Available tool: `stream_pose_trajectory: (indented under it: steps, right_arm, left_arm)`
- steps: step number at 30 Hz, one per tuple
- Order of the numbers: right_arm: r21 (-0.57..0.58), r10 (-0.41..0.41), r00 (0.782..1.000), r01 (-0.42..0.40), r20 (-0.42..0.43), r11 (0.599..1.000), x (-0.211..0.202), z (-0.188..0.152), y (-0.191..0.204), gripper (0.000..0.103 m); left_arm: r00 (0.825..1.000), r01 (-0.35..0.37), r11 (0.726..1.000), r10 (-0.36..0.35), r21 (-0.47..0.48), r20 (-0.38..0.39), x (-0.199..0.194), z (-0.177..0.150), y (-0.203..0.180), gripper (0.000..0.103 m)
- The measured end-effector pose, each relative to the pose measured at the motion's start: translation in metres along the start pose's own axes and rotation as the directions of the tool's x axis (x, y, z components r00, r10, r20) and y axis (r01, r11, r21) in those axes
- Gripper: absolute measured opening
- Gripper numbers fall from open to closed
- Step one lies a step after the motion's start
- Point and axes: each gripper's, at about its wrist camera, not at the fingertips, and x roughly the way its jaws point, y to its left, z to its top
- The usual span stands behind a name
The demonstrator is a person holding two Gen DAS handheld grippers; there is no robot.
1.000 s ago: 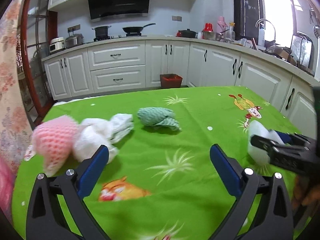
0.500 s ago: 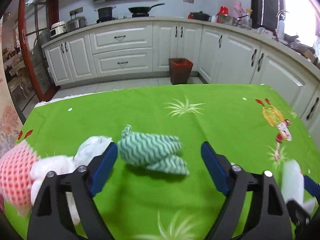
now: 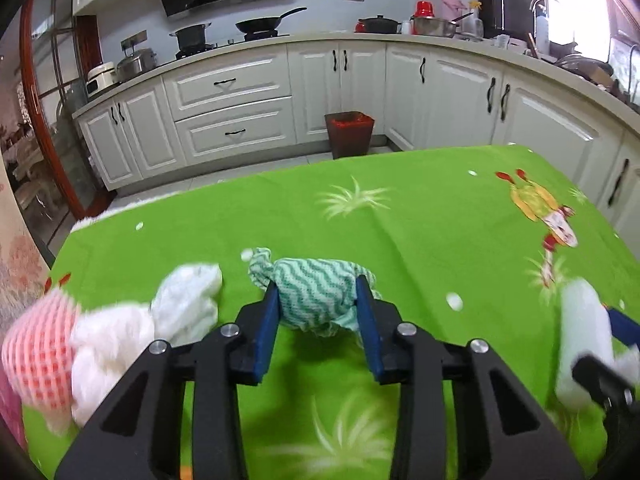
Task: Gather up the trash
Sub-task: 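Carry the foam and green cloth to the pink wastebasket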
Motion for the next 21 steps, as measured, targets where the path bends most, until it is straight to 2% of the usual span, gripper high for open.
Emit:
stream_pose_trajectory:
  steps: [6, 17, 21]
  right_arm:
    - [0.017, 0.010, 1.000, -0.010, 0.008, 1.000, -0.002, 0.000, -0.003, 0.067]
    - [0.018, 0.024, 0.999, -0.024, 0.023, 1.000, -0.005, -0.001, -0.003, 0.067]
    - [-0.008, 0.033, 0.999, -0.032, 0.014, 0.999, -0.016, -0.013, 0.007, 0.067]
  left_arm:
    - [0.998, 0.019, 1.000, -0.018, -0.025, 0.053, -0.045, -0.034, -0.002, 0.035]
    - [0.997, 0.013, 0.997, -0.008, -0.071, 0.073, -0.123, -0.105, 0.019, 0.036]
    - [0.996, -0.003, 0.997, 0.010, -0.081, 0.084, -0.146, -0.126, 0.031, 0.036]
